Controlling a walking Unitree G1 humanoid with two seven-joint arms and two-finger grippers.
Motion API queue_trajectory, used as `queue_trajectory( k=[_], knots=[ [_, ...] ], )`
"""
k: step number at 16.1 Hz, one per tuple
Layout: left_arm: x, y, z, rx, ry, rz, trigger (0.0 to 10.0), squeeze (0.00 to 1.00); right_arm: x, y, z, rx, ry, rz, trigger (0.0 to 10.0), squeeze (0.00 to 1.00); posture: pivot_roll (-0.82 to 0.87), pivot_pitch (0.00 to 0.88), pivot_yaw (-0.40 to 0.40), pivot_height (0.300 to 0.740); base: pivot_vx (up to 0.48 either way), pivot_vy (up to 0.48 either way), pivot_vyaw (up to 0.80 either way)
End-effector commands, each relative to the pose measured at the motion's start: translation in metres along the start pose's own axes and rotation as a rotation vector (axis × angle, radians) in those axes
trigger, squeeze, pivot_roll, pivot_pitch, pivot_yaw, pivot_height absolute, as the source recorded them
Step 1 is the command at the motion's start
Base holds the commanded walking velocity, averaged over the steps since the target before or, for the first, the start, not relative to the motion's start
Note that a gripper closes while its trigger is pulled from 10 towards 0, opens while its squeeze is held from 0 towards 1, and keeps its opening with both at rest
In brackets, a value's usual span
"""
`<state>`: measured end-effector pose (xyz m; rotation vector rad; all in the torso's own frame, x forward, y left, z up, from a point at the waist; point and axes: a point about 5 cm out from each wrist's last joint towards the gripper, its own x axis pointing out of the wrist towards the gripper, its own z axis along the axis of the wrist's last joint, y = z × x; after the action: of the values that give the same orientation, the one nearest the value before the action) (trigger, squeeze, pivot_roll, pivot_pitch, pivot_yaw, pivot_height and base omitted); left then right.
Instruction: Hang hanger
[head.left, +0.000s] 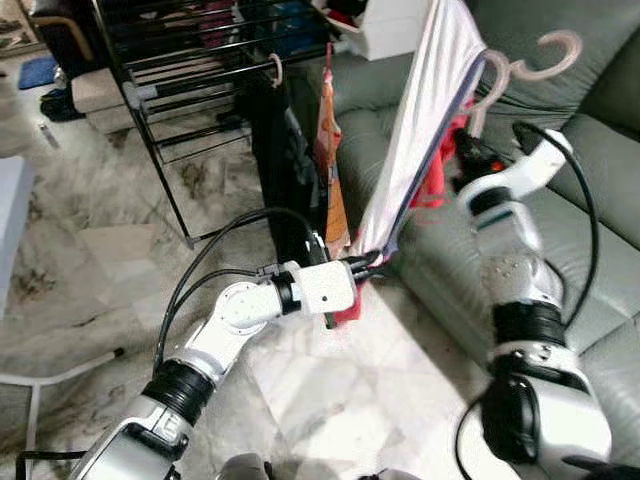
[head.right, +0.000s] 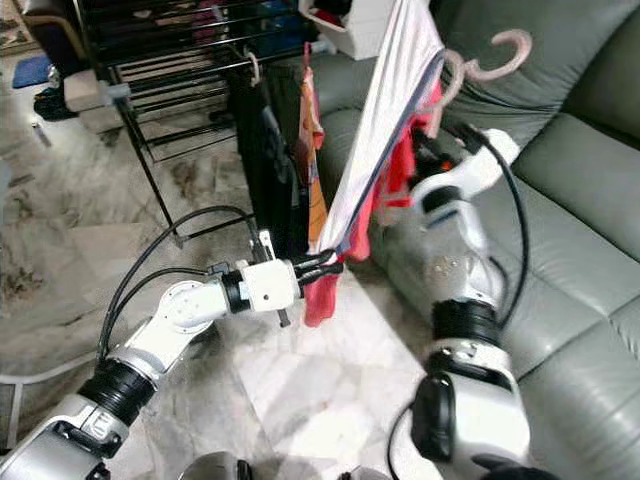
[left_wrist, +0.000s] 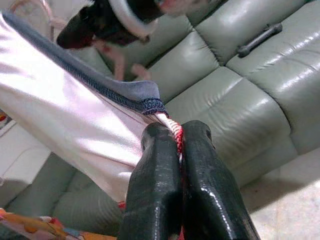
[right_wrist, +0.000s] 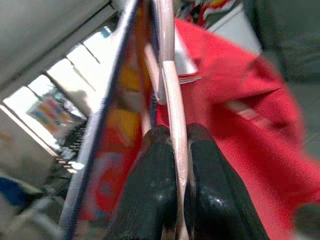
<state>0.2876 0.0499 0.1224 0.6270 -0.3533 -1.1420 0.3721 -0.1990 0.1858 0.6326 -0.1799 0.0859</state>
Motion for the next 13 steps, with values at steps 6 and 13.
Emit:
queue_trajectory(
  k=[6,13],
  knots=[
    [-0.009,-0.032,-0.032,-0.069,0.154,-0.146,10.0,1.0,-0.019,0.053,0.027,-0.411,-0.149,0.398,10.0,0.0,-0.09,0.0,0.025,0.74,0.0,0.0,0.0],
    [-0.054,-0.003,-0.062,-0.078,0.326,0.074,10.0,1.0,-0.073,0.031,-0.026,-0.704,0.053,0.524,10.0,0.0,-0.08,0.0,0.029,0.74,0.0,0.0,0.0]
  ],
)
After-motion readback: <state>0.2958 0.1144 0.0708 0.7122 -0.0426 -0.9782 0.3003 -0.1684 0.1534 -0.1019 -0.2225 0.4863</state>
